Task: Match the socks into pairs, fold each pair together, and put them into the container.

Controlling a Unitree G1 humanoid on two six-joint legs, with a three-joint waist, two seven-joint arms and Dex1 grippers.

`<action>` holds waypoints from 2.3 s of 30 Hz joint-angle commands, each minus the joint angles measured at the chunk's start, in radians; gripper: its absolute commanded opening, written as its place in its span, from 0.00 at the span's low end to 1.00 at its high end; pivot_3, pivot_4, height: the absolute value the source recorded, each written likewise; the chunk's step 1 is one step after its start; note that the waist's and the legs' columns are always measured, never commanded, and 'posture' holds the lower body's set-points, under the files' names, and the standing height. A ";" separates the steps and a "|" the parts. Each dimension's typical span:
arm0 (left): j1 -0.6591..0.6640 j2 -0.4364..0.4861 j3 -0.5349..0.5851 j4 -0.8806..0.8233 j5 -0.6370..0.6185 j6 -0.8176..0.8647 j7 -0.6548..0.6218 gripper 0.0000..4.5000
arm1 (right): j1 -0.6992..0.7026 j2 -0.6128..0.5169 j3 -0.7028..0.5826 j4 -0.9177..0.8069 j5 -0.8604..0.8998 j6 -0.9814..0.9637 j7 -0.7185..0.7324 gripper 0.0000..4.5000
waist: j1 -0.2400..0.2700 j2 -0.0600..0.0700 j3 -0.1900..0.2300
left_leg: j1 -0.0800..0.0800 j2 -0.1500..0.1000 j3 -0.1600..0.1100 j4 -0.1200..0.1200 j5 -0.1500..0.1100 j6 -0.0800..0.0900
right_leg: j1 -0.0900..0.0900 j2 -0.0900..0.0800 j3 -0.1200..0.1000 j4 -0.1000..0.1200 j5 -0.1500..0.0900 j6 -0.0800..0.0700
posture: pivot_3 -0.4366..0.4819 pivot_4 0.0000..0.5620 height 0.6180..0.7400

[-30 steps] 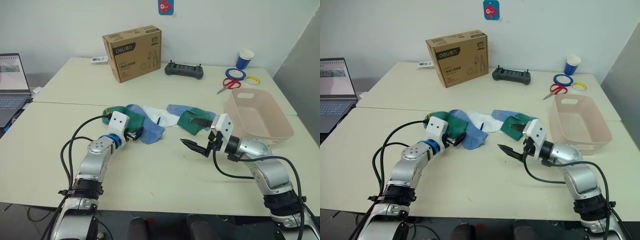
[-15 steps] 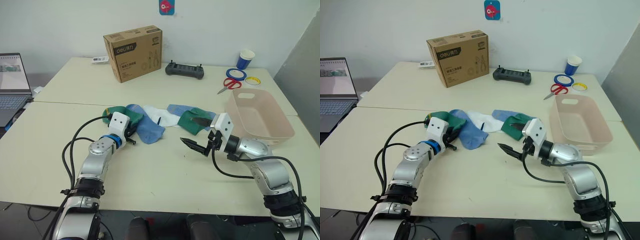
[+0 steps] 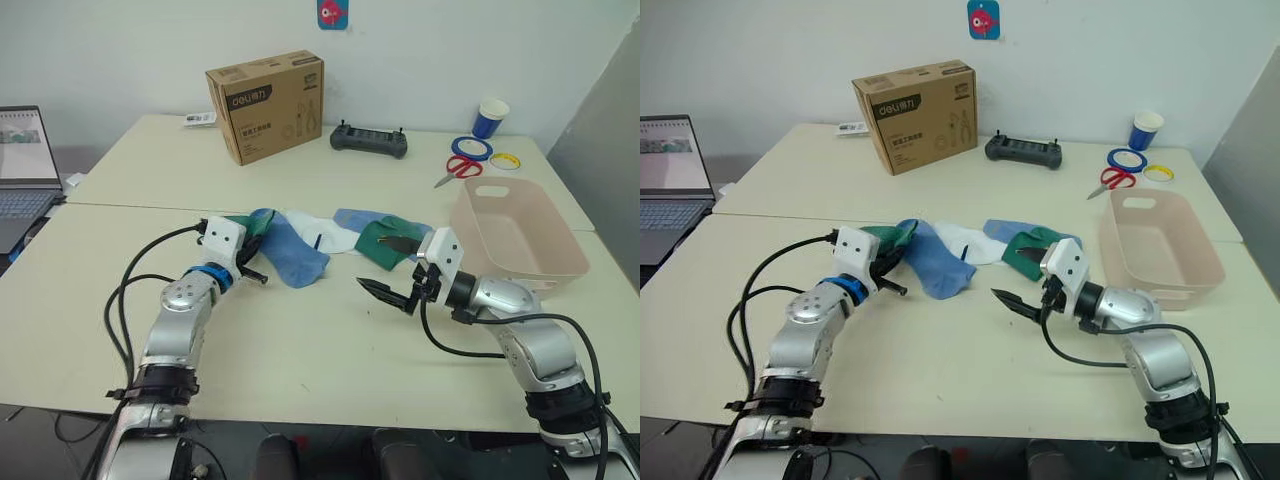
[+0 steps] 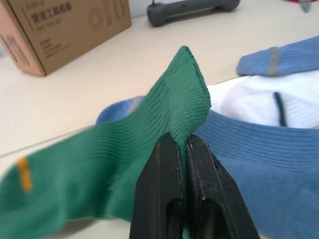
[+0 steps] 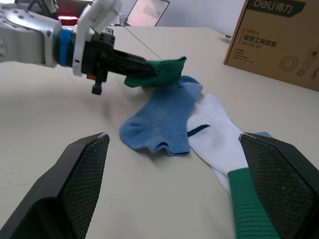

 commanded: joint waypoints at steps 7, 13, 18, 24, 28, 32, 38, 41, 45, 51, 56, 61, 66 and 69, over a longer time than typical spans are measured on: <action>0.215 0.179 -0.058 -0.593 -0.258 0.400 -0.200 0.00 | -0.003 -0.012 -0.026 0.008 0.006 -0.036 0.027 1.00 | 0.002 0.001 0.001 | 0.000 0.000 0.000 0.001 0.000 0.000 | 0.000 -0.001 0.000 0.000 -0.001 0.001 | 0.48 0.27 1.00; 0.173 0.143 -0.156 -0.651 -0.309 0.503 -0.180 0.00 | -0.005 -0.028 -0.042 0.030 0.007 -0.048 0.040 1.00 | 0.003 0.002 0.001 | 0.000 -0.001 0.000 0.001 0.000 0.000 | 0.000 -0.001 0.000 -0.001 -0.001 0.001 | 0.48 0.27 1.00; 0.116 0.050 -0.227 -0.579 -0.273 0.476 -0.142 0.00 | -0.011 -0.040 -0.060 0.042 0.004 -0.045 0.030 1.00 | 0.004 0.002 0.001 | 0.000 -0.001 0.000 0.002 0.000 0.000 | 0.000 -0.001 0.000 -0.001 -0.001 0.001 | 0.48 0.27 1.00; 0.131 0.096 -0.172 -0.591 -0.347 0.524 -0.200 0.35 | 0.029 -0.073 -0.077 0.030 0.006 -0.049 0.049 1.00 | 0.000 0.002 0.002 | 0.000 0.000 -0.001 0.001 0.000 0.000 | 0.000 0.001 0.000 0.000 -0.002 0.001 | 0.48 0.27 1.00; 0.136 0.163 -0.069 -0.559 -0.427 0.567 -0.250 0.65 | 0.032 -0.117 -0.076 0.040 0.014 -0.039 0.093 1.00 | 0.000 0.003 0.002 | 0.000 0.000 -0.001 0.001 0.000 0.000 | 0.000 0.001 0.001 0.000 -0.002 0.001 | 0.48 0.27 1.00; 0.155 0.203 0.061 -0.525 -0.545 0.620 -0.289 0.93 | 0.062 -0.185 -0.070 0.071 0.019 -0.040 0.175 1.00 | 0.001 0.003 0.002 | 0.000 0.000 0.000 0.002 0.000 0.000 | 0.000 0.000 0.000 -0.001 -0.002 0.000 | 0.48 0.27 1.00; 0.224 0.235 0.087 -0.278 -0.288 0.367 -0.188 1.00 | 0.055 -0.141 -0.098 0.030 0.102 0.235 0.055 1.00 | -0.004 0.003 0.002 | 0.001 0.000 0.000 0.001 0.000 0.000 | 0.000 0.000 0.000 0.000 -0.002 0.000 | 0.48 0.27 1.00; 0.230 0.204 0.083 -0.221 -0.268 0.320 -0.185 1.00 | 0.055 -0.097 -0.094 -0.028 0.142 0.356 -0.002 1.00 | -0.001 0.003 0.002 | 0.000 0.000 -0.001 0.001 0.000 0.000 | 0.000 0.000 0.000 0.000 -0.002 0.000 | 0.48 0.27 1.00; 0.215 0.141 0.056 -0.170 -0.256 0.303 -0.164 1.00 | 0.099 -0.120 0.000 -0.092 0.093 0.401 -0.009 1.00 | 0.006 0.003 0.002 | -0.001 -0.001 0.001 0.001 0.000 0.000 | -0.001 -0.002 0.000 -0.001 -0.002 0.000 | 0.48 0.27 1.00; 0.197 0.092 0.022 -0.175 -0.246 0.289 -0.168 1.00 | 0.111 -0.101 0.020 -0.086 0.069 0.403 -0.053 1.00 | 0.005 0.003 0.002 | -0.001 -0.001 0.001 0.001 0.000 0.000 | -0.001 -0.002 0.000 -0.001 -0.002 0.001 | 0.48 0.27 1.00; 0.162 0.074 -0.022 -0.150 -0.216 0.278 -0.160 1.00 | 0.111 -0.096 0.040 -0.070 0.056 0.386 -0.054 1.00 | 0.004 0.003 0.002 | -0.001 -0.001 0.001 0.002 0.000 0.000 | 0.000 -0.002 0.000 -0.001 -0.002 0.001 | 0.48 0.27 1.00; 0.146 0.080 -0.063 -0.115 -0.177 0.248 -0.184 0.73 | 0.092 -0.069 0.056 -0.042 0.037 0.380 -0.056 1.00 | 0.003 0.003 0.002 | 0.000 -0.001 0.000 0.001 0.000 0.000 | 0.000 -0.001 0.000 -0.001 -0.002 0.001 | 0.48 0.27 1.00; 0.137 0.075 -0.068 -0.122 -0.178 0.256 -0.202 0.40 | 0.080 -0.043 0.068 -0.024 0.031 0.374 -0.057 0.71 | 0.003 0.003 0.002 | -0.001 -0.001 0.000 0.001 0.000 0.000 | 0.000 -0.001 0.000 -0.001 -0.002 0.001 | 0.48 0.27 1.00; 0.145 0.077 -0.062 -0.131 -0.178 0.260 -0.202 0.19 | 0.081 -0.035 0.062 -0.024 0.033 0.378 -0.061 0.49 | 0.003 0.003 0.002 | -0.001 -0.001 0.000 0.001 0.000 0.000 | 0.000 -0.001 0.000 -0.001 -0.002 0.001 | 0.48 0.27 1.00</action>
